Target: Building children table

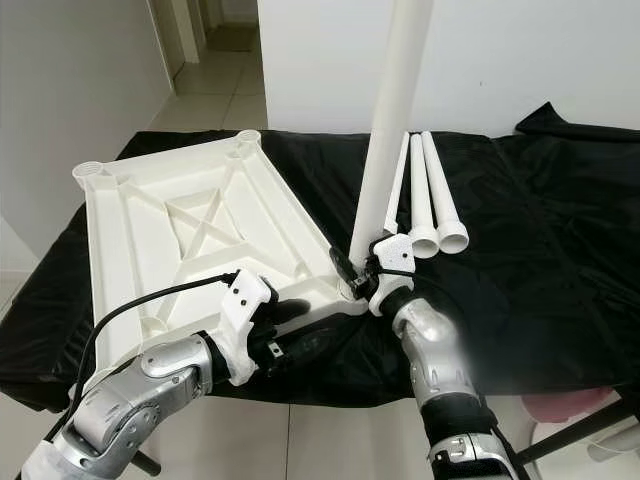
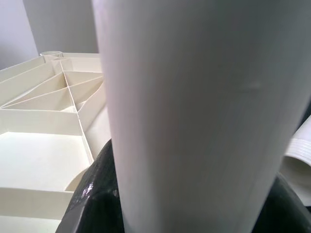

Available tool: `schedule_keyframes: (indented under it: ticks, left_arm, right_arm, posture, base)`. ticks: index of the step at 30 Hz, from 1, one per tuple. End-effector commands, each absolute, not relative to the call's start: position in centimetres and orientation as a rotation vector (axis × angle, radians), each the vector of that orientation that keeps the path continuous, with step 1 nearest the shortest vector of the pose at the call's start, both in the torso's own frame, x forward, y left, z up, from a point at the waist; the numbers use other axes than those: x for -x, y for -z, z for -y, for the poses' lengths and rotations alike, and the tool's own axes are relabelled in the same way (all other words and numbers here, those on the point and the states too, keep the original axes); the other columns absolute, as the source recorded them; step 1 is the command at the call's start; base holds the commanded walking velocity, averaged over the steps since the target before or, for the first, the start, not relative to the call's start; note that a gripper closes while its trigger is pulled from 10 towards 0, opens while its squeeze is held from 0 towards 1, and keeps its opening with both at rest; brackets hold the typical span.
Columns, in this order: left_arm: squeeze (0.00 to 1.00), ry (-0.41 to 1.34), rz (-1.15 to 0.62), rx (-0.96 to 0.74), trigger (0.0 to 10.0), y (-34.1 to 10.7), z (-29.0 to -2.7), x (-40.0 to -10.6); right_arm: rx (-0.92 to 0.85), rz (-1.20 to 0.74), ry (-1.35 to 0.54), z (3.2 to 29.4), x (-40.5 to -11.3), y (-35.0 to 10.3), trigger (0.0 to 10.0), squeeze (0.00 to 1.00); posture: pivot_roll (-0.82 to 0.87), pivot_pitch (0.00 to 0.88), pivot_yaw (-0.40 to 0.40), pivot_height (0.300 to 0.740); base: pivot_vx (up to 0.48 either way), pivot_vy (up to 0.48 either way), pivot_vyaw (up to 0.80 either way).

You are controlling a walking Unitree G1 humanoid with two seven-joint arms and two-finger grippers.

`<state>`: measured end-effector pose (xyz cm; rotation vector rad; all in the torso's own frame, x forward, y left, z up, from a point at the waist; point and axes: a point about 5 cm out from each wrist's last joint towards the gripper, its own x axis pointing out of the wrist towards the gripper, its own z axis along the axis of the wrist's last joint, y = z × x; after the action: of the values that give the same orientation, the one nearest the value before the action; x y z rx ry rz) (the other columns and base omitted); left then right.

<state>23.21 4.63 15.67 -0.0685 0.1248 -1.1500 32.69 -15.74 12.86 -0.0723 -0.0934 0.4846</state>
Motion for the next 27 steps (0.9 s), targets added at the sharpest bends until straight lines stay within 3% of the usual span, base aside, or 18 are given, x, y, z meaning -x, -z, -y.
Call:
schedule_keyframes:
  ticks: [1, 14, 27]
  left_arm:
    - [0.0, 1.214, -0.119, 0.065, 10.0, -15.9, -4.5, -22.9]
    - [0.0, 1.212, -0.118, 0.07, 10.0, -15.8, -4.5, -22.8]
    - [0.0, 1.208, -0.111, 0.072, 10.0, -15.9, -4.4, -22.8]
  right_arm:
    - [0.035, -0.141, -0.452, 16.7, -31.6, -8.4, 10.0, 0.0]
    - [0.004, -0.227, -0.423, 16.8, -31.7, -7.8, 10.0, 0.0]
    - [-0.082, -0.092, -0.229, 15.5, -31.0, -8.3, 10.0, 0.0]
  posture:
    - [0.0, 0.035, 0.051, 0.74]
    - [0.0, 0.04, 0.046, 0.74]
    - [0.0, 0.045, 0.045, 0.74]
  base:
    - [0.0, 0.0, 0.0]
    - [0.0, 0.0, 0.0]
    - [0.0, 0.0, 0.0]
